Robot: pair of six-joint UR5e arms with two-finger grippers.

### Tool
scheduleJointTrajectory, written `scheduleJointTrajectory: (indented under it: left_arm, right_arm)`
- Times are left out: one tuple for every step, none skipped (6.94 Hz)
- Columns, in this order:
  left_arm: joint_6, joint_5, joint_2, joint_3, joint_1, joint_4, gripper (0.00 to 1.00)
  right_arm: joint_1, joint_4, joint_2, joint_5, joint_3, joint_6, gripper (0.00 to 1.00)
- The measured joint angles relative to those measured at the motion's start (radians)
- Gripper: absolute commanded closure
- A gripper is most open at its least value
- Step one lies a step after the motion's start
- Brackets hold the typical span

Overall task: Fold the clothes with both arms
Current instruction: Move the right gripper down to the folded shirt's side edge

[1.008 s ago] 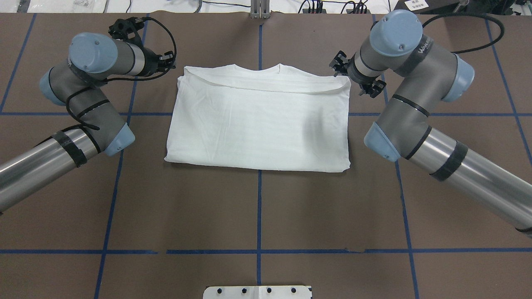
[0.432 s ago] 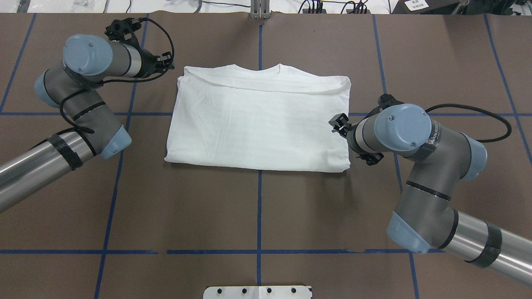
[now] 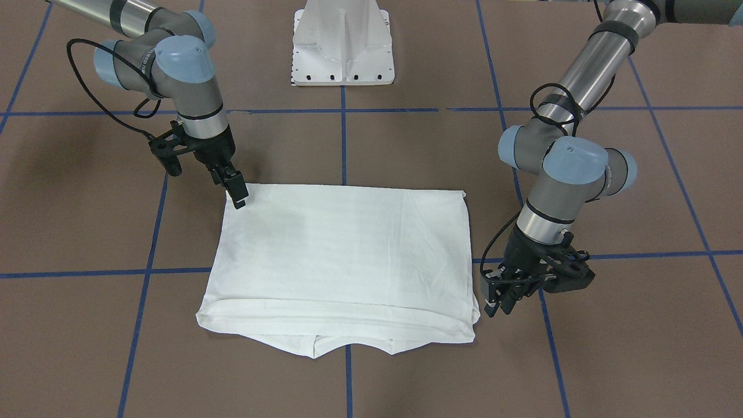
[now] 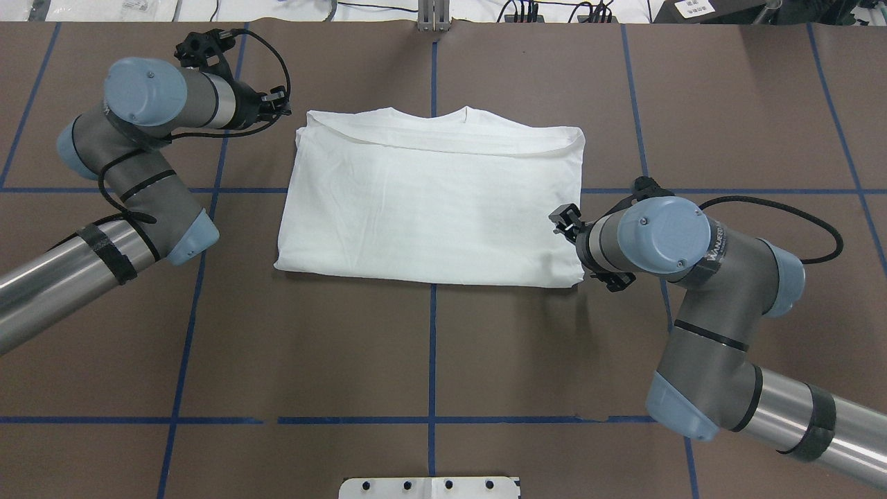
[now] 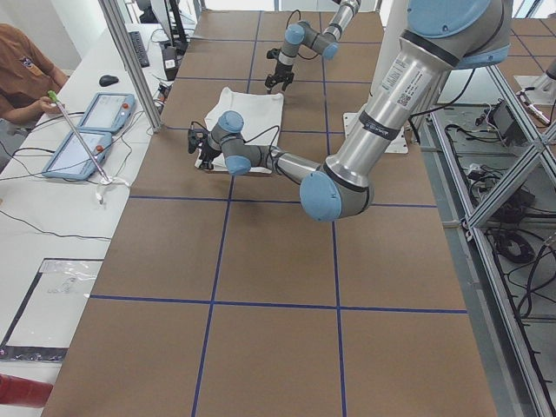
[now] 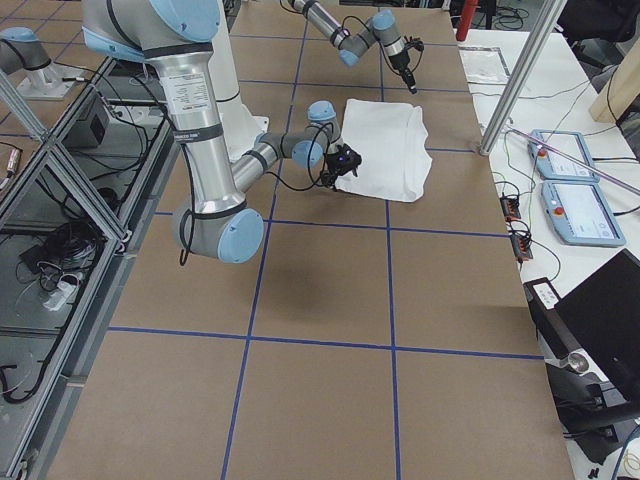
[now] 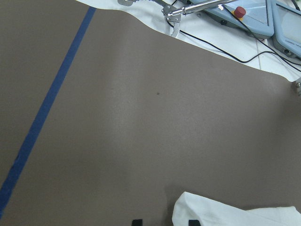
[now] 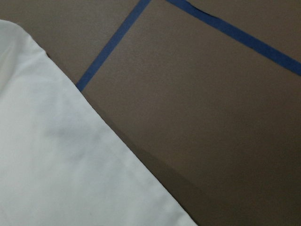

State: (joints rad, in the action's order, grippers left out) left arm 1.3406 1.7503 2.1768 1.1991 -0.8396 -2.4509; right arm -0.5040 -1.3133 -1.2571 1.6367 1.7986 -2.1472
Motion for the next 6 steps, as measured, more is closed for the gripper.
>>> scheduleJointTrajectory:
  left_arm:
    - [0.0, 0.0, 0.0, 0.001, 0.0, 0.001, 0.56]
    - [0.0, 0.0, 0.0, 0.002, 0.0, 0.001, 0.56]
    - [0.0, 0.0, 0.0, 0.002, 0.0, 0.001, 0.56]
    - [0.0, 0.0, -0.001, 0.002, 0.0, 0.001, 0.56]
    - [0.0, 0.0, -0.002, 0.002, 0.001, 0.001, 0.56]
    - [0.0, 0.0, -0.004, 0.006, 0.0, 0.001, 0.56]
  right_arm:
    - [0.011, -0.001, 0.0, -0.001, -0.006, -0.005, 0.79]
    - [0.021, -0.001, 0.0, 0.001, -0.013, -0.007, 1.0]
    - [0.027, -0.001, 0.0, 0.006, -0.015, -0.006, 1.0]
    - [0.029, -0.001, 0.0, 0.011, -0.012, -0.005, 1.0]
    - [0.028, -0.001, 0.0, 0.024, -0.001, -0.004, 1.0]
    - [0.026, -0.001, -0.003, 0.046, 0.018, -0.003, 1.0]
